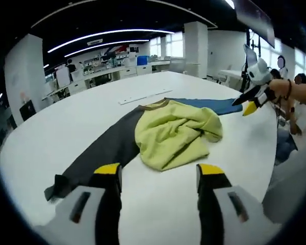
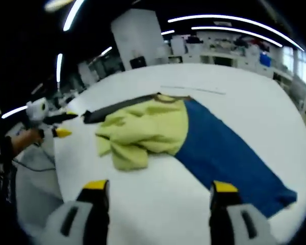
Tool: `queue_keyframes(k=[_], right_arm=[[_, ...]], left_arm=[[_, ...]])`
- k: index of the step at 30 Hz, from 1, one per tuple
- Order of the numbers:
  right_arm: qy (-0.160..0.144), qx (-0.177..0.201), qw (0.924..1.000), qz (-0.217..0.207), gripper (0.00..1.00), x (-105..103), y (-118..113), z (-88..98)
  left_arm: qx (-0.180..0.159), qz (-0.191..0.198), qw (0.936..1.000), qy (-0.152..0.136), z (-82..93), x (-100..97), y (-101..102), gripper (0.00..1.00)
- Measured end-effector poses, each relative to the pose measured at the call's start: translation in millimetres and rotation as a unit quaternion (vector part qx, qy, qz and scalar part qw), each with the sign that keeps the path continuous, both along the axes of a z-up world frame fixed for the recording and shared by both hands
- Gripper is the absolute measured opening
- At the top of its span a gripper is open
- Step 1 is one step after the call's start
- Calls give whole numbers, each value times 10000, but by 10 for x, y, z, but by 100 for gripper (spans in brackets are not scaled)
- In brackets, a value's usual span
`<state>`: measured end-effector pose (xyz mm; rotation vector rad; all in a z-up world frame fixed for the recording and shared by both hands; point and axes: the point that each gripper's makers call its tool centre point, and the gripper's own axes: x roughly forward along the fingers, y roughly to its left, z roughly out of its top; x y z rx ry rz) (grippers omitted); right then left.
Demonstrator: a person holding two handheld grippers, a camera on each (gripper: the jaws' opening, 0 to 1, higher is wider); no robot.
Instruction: Fold the garment on the visible template until the final outline fits inside the template.
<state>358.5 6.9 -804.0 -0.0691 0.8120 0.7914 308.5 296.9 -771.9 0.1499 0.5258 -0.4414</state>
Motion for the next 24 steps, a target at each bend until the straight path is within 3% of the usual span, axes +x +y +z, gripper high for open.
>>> queue_keyframes(k=[6,9,13,18,24], right_arm=[[-42,238,9994,261,72,-47,234,-70],[-50,265,9992,294,68,-95,332,-92],[-73,267,9990,348,61,-124,429,-142],[-136,232,9988,403,52,-164,552,-191],[-279,151,9985,453,41,-228,678,-244]], left_arm=[[-120,-112,9999,5,-61,17,-238,51],[46,-301,9995,80,-145,-50,-411,48],[5,-334,9993,156,-248,-103,-529,43],[173,-407,9985,321,-422,-134,-582,34],[-92,-335,9986,399,-491,-116,-660,29]])
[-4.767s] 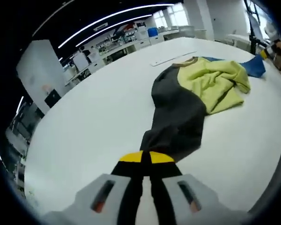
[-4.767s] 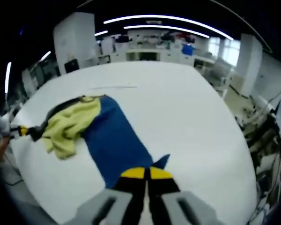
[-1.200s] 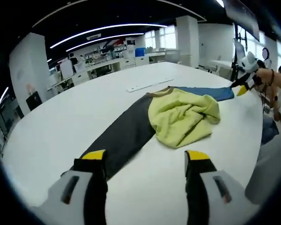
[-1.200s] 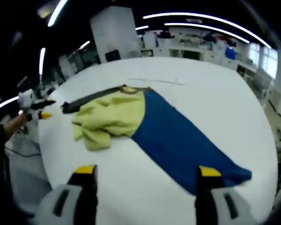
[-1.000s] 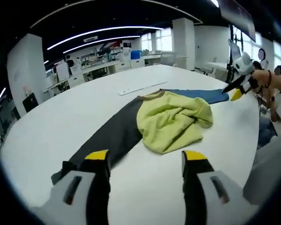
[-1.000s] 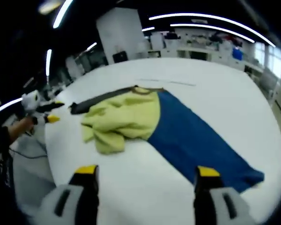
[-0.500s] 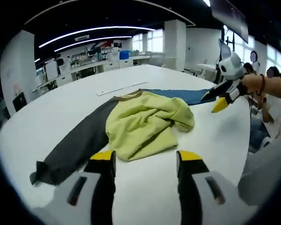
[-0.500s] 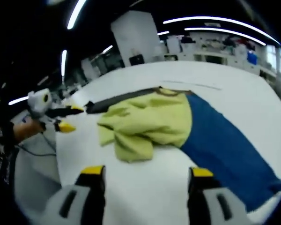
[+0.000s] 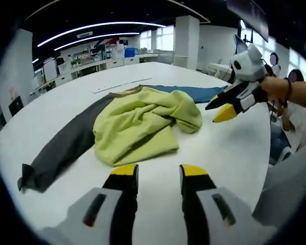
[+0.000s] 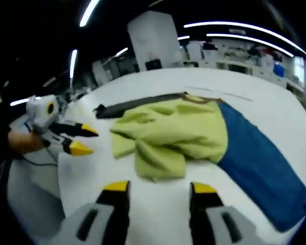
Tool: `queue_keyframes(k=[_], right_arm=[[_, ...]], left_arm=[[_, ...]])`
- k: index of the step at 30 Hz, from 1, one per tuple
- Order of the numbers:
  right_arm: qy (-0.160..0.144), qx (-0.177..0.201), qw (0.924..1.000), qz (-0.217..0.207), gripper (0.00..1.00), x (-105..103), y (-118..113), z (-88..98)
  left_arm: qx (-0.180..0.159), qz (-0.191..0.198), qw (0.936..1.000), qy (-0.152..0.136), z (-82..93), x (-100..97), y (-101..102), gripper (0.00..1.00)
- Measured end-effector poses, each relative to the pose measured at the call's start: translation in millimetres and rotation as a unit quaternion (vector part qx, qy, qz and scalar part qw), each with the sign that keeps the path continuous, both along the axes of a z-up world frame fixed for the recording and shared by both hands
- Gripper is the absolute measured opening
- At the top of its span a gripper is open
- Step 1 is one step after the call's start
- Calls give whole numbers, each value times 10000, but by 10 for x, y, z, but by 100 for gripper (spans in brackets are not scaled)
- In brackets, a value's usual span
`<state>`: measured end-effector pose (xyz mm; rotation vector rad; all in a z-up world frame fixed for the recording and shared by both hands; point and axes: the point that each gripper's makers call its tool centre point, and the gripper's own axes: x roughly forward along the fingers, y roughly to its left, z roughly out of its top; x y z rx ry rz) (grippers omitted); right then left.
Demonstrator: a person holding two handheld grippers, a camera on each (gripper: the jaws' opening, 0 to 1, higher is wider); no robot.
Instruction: Fold the garment on the visible template until the final outline fits inside the template.
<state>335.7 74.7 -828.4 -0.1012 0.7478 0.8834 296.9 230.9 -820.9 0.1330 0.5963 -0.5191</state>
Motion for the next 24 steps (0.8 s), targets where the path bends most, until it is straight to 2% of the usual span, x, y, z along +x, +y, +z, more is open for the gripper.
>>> queue_keyframes(k=[7,11,14,16,24], right_arm=[[41,85,9998,-191,31,-17,107,-70],[-82,55,9996,-263,22,-5,144,-75],[-141,-51,9995,-292,19,46,136,-137],[-143,-44,9993,-356,17,7,143,-126],[-191,-34,9976,-657,9,111,126,-145]], left_arm=[[-155,-110,9998,18,-38,53,-241,22],[-150,-217,9996,71,-113,65,-341,19],[-78,-262,9996,35,-163,86,-381,14],[-75,-289,9995,28,-185,97,-412,11],[43,-258,9996,-40,-232,220,-504,9]])
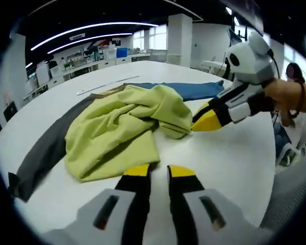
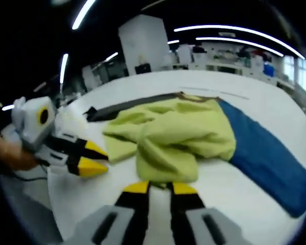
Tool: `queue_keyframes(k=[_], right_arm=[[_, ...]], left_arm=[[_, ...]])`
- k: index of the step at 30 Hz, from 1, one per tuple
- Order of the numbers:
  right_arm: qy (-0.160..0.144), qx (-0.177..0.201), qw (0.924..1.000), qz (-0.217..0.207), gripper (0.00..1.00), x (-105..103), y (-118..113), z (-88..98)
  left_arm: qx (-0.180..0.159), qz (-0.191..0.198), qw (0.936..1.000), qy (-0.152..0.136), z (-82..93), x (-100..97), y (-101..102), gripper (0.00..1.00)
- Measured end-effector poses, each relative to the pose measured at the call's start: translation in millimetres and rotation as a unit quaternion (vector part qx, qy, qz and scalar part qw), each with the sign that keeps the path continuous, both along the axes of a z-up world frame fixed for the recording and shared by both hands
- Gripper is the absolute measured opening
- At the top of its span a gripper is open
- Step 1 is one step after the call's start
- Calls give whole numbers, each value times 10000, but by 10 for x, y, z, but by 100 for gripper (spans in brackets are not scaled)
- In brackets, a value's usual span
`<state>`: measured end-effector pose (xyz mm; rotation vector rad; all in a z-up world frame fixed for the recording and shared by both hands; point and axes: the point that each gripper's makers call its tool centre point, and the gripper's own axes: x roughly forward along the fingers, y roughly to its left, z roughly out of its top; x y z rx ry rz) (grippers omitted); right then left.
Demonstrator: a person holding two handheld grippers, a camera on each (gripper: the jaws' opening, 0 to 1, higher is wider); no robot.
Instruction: Fold the garment on the visible template until the final outline fits inside the template.
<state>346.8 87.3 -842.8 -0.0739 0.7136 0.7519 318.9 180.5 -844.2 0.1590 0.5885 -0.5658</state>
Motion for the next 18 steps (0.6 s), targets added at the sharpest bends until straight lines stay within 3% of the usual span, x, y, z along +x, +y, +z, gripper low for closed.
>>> queue_keyframes(k=[8,12,18], right_arm=[[3,-35,9996,-292,2,60,-2,-34],[3,-31,9993,-369,0,53,-7,-28],[28,21,9993,-380,0,49,13,-26]], left_arm=[[143,210,9996,-107,34,113,-23,6],[38,387,9991,-153,73,166,10,0],[-200,542,9980,-248,156,223,91,0]])
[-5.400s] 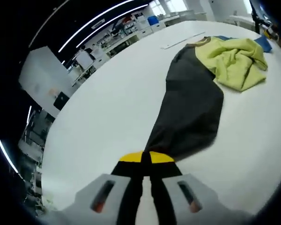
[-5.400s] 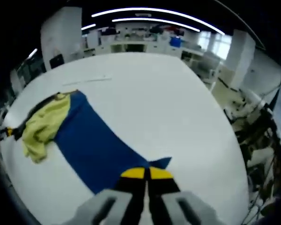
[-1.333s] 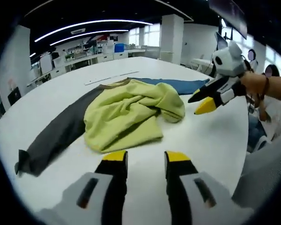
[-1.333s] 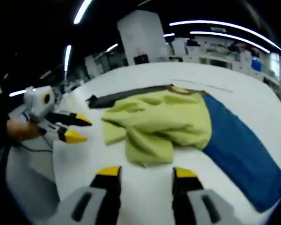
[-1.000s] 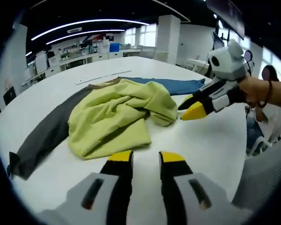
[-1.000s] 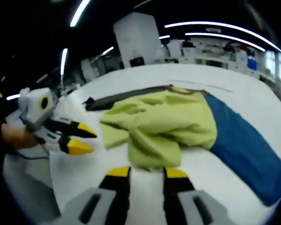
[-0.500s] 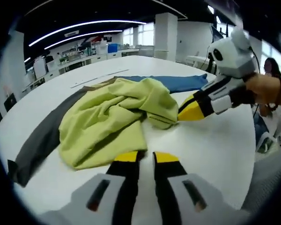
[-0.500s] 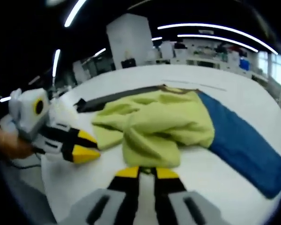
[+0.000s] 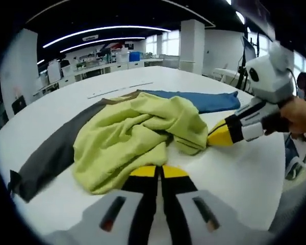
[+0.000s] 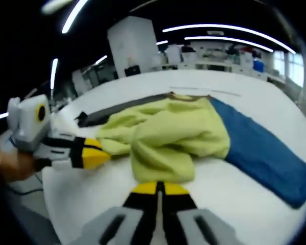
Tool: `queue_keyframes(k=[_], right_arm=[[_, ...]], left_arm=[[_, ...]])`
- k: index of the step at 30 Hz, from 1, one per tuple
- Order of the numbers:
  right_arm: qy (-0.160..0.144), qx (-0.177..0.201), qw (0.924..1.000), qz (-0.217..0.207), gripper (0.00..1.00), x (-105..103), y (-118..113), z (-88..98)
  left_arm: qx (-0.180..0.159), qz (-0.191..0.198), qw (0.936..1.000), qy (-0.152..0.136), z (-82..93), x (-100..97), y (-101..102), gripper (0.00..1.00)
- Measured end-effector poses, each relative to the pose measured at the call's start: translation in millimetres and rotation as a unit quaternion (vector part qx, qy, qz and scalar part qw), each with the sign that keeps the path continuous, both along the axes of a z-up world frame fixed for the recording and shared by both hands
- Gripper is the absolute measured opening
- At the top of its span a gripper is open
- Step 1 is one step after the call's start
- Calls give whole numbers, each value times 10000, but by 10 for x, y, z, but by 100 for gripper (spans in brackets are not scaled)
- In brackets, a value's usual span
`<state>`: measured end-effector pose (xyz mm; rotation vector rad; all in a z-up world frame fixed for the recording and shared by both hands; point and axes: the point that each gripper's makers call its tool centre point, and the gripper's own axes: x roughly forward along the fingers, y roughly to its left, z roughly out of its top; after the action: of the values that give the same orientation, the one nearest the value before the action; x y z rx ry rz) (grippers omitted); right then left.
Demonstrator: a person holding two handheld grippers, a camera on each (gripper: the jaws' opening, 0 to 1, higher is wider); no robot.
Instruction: Fold the garment on the visible template until the final outline fits inside the template.
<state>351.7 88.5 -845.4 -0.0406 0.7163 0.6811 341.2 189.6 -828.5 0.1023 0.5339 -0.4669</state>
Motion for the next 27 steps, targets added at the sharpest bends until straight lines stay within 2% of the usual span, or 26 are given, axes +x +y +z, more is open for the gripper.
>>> queue_keyframes(k=[3,5,6,10,11,12,19,27], right_arm=[[-13,8,10000,30,0,-13,-10,29],[-64,17,10000,33,0,-20,-27,83],[-120,17,9999,58,0,-26,-34,125],[-162,21,9998,117,0,-56,-51,215],[-191,-9,9997,126,0,-63,-78,228],[-239,-43,9996,156,0,-75,-105,249],[-259,-24,9996,131,0,-133,-240,391],[-273,-97,9995,108,0,-284,-351,523]], left_arm=[[-136,74,9999,-4,50,-6,44,0],[-403,178,9990,36,128,-16,44,0],[-543,225,9983,-33,205,-9,57,0],[-617,295,9977,-18,289,-34,148,0],[-880,347,9955,52,324,-45,143,0],[-1001,396,9942,49,396,-43,147,0],[-1042,441,9936,-10,567,-138,285,0],[-884,434,9951,41,645,-275,456,0]])
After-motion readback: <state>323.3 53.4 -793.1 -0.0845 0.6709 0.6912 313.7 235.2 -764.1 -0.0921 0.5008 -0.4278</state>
